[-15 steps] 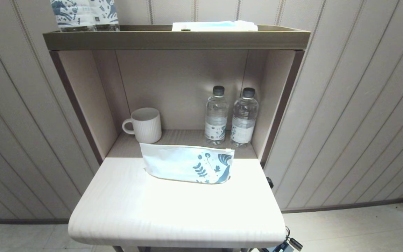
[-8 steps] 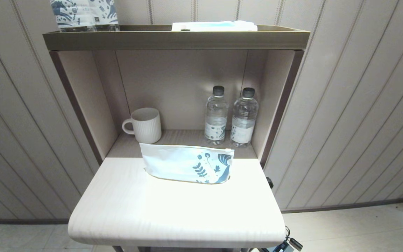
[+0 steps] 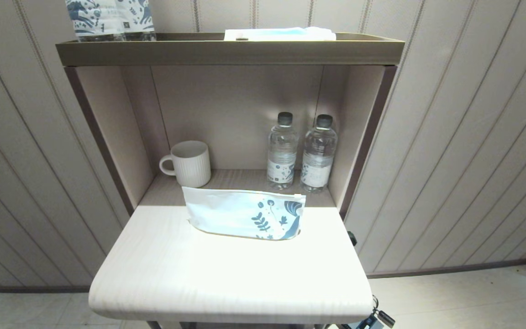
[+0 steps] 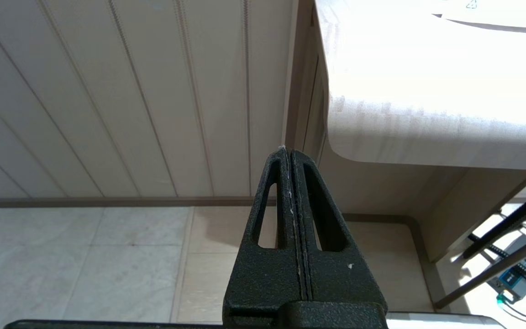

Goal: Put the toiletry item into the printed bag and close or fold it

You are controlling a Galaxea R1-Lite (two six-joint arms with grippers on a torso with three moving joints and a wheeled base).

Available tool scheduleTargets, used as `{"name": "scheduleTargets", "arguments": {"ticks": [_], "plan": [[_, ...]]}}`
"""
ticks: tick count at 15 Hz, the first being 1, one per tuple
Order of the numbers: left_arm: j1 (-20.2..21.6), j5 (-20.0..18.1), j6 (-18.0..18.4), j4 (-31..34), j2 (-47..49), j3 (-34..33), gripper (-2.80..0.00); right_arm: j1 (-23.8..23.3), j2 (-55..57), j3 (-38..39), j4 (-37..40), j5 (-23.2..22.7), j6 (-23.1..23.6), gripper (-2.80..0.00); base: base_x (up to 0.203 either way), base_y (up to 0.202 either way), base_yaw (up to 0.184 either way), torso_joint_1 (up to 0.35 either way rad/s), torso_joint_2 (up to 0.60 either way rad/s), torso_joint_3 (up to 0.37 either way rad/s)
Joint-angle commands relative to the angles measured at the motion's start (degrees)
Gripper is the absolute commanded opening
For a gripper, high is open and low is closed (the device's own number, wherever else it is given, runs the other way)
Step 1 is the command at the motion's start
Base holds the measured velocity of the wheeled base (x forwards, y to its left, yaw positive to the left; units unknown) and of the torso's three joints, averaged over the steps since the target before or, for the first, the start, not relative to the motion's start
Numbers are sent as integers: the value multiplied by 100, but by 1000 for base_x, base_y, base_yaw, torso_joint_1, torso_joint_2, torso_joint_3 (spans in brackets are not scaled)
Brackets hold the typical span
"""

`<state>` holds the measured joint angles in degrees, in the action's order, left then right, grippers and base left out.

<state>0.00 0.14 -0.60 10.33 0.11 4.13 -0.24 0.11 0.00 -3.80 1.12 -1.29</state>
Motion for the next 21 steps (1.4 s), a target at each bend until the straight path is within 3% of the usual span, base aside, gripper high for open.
{"name": "scheduleTargets", "arguments": {"ticks": [1, 21], "plan": [[0, 4, -2, 5, -2, 0, -280, -2, -2, 0, -3, -15, 11, -280, 0, 0, 0, 0, 0, 0], [0, 4, -2, 5, -2, 0, -280, -2, 15, 0, -6, 18, -82, -280, 0, 0, 0, 0, 0, 0]]}}
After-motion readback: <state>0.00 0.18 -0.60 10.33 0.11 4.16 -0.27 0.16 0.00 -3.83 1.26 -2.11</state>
